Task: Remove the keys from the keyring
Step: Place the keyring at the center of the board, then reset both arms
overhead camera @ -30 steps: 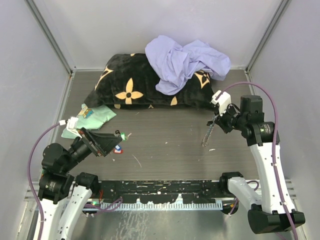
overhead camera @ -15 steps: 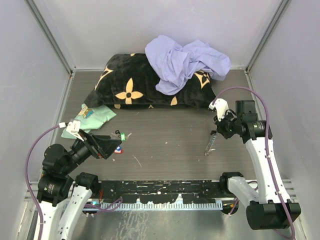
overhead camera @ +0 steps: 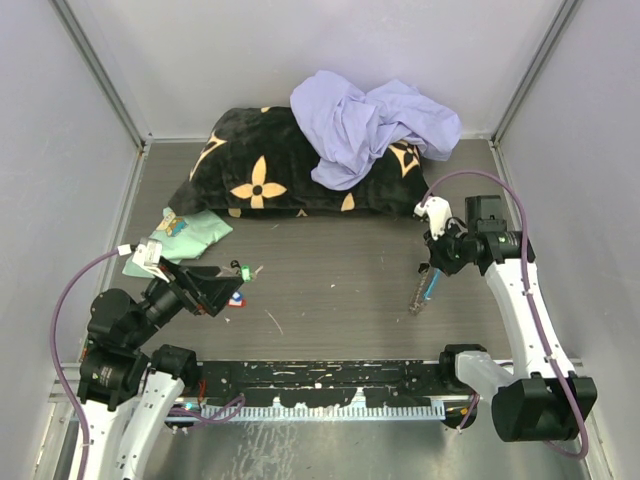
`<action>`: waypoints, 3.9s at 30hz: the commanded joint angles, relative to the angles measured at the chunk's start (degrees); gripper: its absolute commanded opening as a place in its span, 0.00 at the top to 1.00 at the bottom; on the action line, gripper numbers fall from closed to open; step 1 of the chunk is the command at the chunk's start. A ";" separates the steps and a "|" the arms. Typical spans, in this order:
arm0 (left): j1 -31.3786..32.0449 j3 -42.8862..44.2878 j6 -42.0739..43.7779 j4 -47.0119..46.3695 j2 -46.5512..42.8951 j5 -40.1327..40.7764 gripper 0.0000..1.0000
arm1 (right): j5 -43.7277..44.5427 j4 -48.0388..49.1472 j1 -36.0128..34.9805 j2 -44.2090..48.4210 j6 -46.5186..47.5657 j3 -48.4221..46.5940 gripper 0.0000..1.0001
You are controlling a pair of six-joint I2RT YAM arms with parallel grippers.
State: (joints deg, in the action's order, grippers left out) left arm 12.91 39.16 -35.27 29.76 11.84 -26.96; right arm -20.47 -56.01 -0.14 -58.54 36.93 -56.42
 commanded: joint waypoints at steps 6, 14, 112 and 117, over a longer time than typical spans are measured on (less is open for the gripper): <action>0.16 0.05 1.60 -3.50 -0.68 0.15 0.02 | -4.77 3.92 0.23 -4.90 -0.80 -2.81 0.93; 0.17 -0.20 1.52 -3.90 -0.08 0.15 0.02 | -5.88 6.74 0.23 -8.19 -1.22 -3.14 0.92; 1.83 46.47 13.88 12.22 25.78 4.75 0.02 | -18.55 13.82 0.93 -3.89 -47.73 -52.31 0.00; 1.90 46.18 14.15 12.34 25.65 4.95 0.02 | -18.47 13.82 1.02 -3.88 -47.67 -52.15 0.00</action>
State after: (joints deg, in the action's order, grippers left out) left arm 14.57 85.38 -21.61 44.51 38.06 -21.26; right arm -38.02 -44.01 0.60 -63.00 -10.68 -108.20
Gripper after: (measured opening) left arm 0.983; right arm 0.999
